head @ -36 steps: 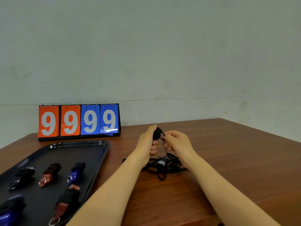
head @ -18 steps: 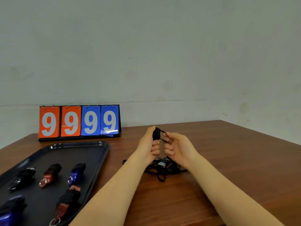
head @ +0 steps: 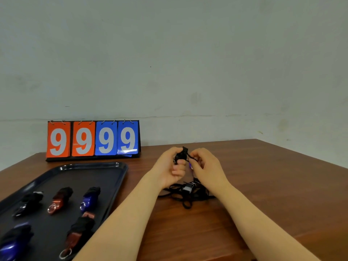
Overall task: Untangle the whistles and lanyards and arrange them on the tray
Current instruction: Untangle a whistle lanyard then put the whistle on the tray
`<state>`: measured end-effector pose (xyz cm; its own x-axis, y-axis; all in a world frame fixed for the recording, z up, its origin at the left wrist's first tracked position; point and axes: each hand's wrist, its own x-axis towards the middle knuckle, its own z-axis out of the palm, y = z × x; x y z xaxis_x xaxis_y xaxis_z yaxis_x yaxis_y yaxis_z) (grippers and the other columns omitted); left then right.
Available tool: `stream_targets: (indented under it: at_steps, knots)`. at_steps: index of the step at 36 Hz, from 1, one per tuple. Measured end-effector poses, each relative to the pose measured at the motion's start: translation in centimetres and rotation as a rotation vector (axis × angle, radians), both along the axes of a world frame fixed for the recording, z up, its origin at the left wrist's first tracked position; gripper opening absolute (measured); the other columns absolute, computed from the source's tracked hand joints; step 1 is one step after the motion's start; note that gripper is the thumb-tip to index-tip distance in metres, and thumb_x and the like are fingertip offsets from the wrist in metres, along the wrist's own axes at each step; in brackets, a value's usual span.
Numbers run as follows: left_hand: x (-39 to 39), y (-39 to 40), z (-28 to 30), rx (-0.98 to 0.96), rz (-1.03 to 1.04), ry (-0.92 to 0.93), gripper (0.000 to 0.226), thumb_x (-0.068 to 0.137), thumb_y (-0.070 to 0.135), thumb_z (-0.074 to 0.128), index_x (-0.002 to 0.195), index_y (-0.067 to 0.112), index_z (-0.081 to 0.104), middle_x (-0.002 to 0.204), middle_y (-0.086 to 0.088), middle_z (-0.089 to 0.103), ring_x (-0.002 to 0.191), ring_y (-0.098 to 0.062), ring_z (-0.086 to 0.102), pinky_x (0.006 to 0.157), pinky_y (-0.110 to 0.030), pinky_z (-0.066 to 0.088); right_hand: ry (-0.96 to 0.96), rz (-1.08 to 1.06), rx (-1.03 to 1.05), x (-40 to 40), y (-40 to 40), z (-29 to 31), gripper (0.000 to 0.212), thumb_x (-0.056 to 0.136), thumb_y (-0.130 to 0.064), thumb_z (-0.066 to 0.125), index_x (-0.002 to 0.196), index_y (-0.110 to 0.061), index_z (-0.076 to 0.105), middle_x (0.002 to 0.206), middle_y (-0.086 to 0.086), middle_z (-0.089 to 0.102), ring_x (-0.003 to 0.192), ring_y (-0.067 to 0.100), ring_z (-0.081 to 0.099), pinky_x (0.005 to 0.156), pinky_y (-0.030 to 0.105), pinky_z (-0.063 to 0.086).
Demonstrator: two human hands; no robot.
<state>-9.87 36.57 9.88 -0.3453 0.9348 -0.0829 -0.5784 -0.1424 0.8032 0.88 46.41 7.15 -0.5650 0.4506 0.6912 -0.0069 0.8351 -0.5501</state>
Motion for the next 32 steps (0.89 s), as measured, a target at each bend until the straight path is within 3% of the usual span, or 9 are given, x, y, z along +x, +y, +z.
stream_targets:
  at_steps: [4, 7, 11, 20, 27, 29, 32]
  knots:
    - [0.2, 0.4, -0.3, -0.068, 0.160, 0.398, 0.029, 0.098, 0.037, 0.051, 0.102, 0.009, 0.058, 0.056, 0.002, 0.046, 0.040, -0.006, 0.030, 0.035, -0.016, 0.023, 0.026, -0.031, 0.090, 0.3, -0.3, 0.3, 0.014, 0.093, -0.014, 0.057, 0.087, -0.027, 0.055, 0.082, -0.012, 0.051, 0.069, 0.004, 0.050, 0.064, 0.011, 0.039]
    - [0.3, 0.6, -0.4, -0.146, 0.293, 0.589, 0.037, 0.097, 0.044, 0.049, 0.098, 0.010, 0.063, 0.056, 0.003, 0.048, 0.042, -0.008, 0.033, 0.038, -0.018, 0.025, 0.040, -0.036, 0.136, 0.6, -0.4, 0.4, 0.009, 0.093, -0.014, 0.058, 0.090, -0.023, 0.058, 0.084, -0.015, 0.050, 0.073, -0.002, 0.049, 0.066, 0.007, 0.038]
    - [0.3, 0.6, -0.4, -0.180, 0.344, 0.618, 0.035, 0.096, 0.044, 0.049, 0.087, 0.011, 0.059, 0.051, 0.005, 0.038, 0.038, -0.007, 0.029, 0.036, -0.018, 0.023, 0.022, -0.069, 0.228, 0.5, -0.4, 0.4, 0.006, 0.094, -0.016, 0.058, 0.094, -0.021, 0.060, 0.085, -0.016, 0.049, 0.070, -0.004, 0.047, 0.064, 0.008, 0.036]
    - [0.4, 0.7, -0.3, -0.260, 0.365, 0.652, 0.036, 0.094, 0.041, 0.052, 0.100, 0.007, 0.060, 0.044, 0.008, 0.029, 0.034, -0.007, 0.022, 0.034, -0.019, 0.020, 0.121, -0.076, 0.197, 0.5, -0.5, 0.6, 0.010, 0.092, -0.012, 0.061, 0.092, -0.020, 0.066, 0.087, -0.011, 0.056, 0.081, 0.005, 0.055, 0.071, 0.013, 0.044]
    - [0.2, 0.7, -0.1, -0.269, 0.372, 0.719, 0.042, 0.097, 0.042, 0.047, 0.095, 0.004, 0.064, 0.042, 0.008, 0.030, 0.031, -0.007, 0.024, 0.034, -0.018, 0.021, 0.156, 0.045, -0.172, 0.7, -1.0, 1.2, 0.016, 0.092, -0.017, 0.062, 0.086, -0.032, 0.066, 0.090, -0.014, 0.066, 0.087, -0.004, 0.059, 0.074, 0.008, 0.045]
    - [0.2, 0.8, -0.1, -0.287, 0.374, 0.763, 0.043, 0.098, 0.044, 0.043, 0.093, 0.005, 0.063, 0.044, 0.008, 0.032, 0.034, -0.008, 0.026, 0.037, -0.019, 0.024, 0.150, 0.136, -0.339, 0.8, -1.1, 1.5, 0.016, 0.092, -0.015, 0.061, 0.087, -0.027, 0.070, 0.086, -0.009, 0.071, 0.082, -0.001, 0.064, 0.073, 0.014, 0.051]
    - [0.1, 1.1, -0.3, -0.322, 0.374, 0.801, 0.042, 0.099, 0.045, 0.039, 0.086, 0.011, 0.059, 0.051, 0.005, 0.037, 0.044, -0.012, 0.032, 0.046, -0.024, 0.027, 0.144, 0.256, -0.604, 0.8, -1.0, 1.7, 0.012, 0.092, -0.010, 0.060, 0.095, -0.009, 0.071, 0.085, 0.007, 0.073, 0.078, 0.017, 0.068, 0.070, 0.027, 0.056]
